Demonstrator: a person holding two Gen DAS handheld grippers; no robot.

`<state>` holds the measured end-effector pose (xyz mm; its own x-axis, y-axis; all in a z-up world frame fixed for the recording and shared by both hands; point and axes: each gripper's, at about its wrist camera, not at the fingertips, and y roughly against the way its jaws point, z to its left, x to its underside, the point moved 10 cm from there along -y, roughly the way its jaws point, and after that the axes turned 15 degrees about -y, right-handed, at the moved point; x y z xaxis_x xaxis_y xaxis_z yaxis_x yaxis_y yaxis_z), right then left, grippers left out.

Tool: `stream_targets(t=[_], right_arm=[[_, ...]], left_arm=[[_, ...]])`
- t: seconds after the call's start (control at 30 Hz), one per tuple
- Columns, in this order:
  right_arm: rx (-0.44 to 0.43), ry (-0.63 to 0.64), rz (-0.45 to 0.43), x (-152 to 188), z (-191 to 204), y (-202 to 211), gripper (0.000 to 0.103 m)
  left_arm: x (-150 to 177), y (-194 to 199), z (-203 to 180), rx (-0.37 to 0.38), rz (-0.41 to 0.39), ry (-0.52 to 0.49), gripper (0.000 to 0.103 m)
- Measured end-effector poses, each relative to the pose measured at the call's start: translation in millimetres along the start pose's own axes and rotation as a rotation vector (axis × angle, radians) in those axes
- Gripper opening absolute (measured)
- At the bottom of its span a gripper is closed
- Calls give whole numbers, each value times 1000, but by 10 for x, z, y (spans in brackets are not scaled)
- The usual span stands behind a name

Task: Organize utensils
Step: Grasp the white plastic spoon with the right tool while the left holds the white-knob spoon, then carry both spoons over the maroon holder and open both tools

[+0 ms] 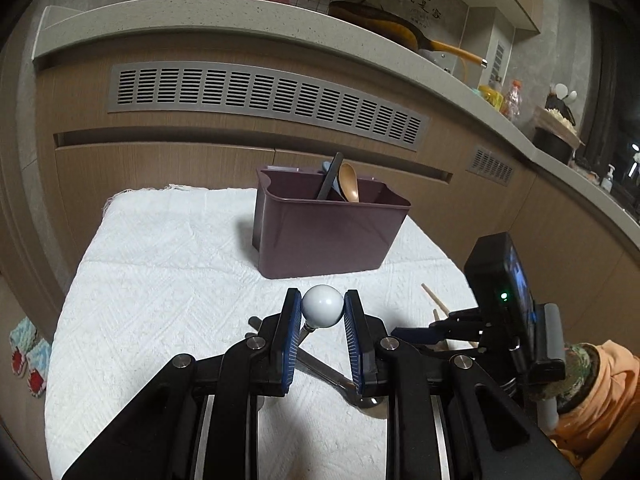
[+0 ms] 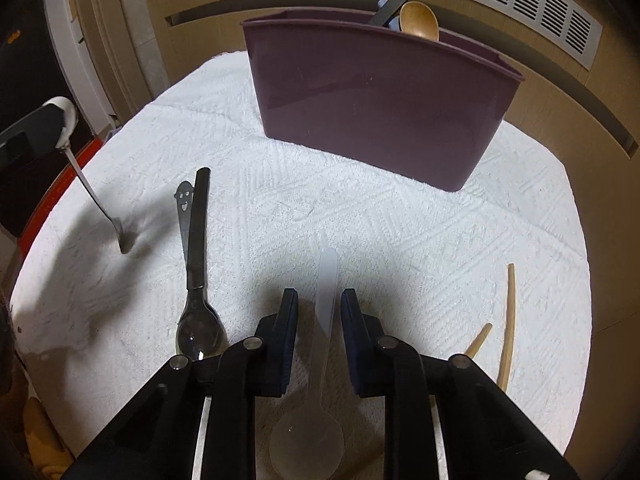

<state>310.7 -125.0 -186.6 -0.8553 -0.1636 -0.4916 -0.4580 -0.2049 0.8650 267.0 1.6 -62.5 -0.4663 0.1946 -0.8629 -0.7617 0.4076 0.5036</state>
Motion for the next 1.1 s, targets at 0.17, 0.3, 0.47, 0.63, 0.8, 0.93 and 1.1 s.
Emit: stream_targets(t=[0.17, 0.3, 0.47, 0.63, 0.8, 0.93, 1.1], right_arm=[[-3, -1, 2, 17, -2, 44, 10], [-41, -16, -51, 7, 11, 298, 10], [-90, -48, -145, 5, -33, 720, 10], [-141, -80, -304, -247, -85, 1317, 10], [-153, -56, -532, -833, -83, 2001, 10], [-169, -40, -682, -1371, -35, 2412, 10], [-208, -17, -855, -1895, -9, 2680, 10]], left_arm=[[-10, 57, -2, -5, 3, 12, 22], [-42, 143, -66, -9, 1, 13, 22], [-156, 290, -205, -13, -22, -13, 22], [-580, 464, -323, 1, -91, -39, 22], [-1332, 569, -300, -11, -195, -63, 22], [-1911, 534, -219, -8, -274, -54, 22], [-2326, 334, -92, 16, -341, -42, 22]])
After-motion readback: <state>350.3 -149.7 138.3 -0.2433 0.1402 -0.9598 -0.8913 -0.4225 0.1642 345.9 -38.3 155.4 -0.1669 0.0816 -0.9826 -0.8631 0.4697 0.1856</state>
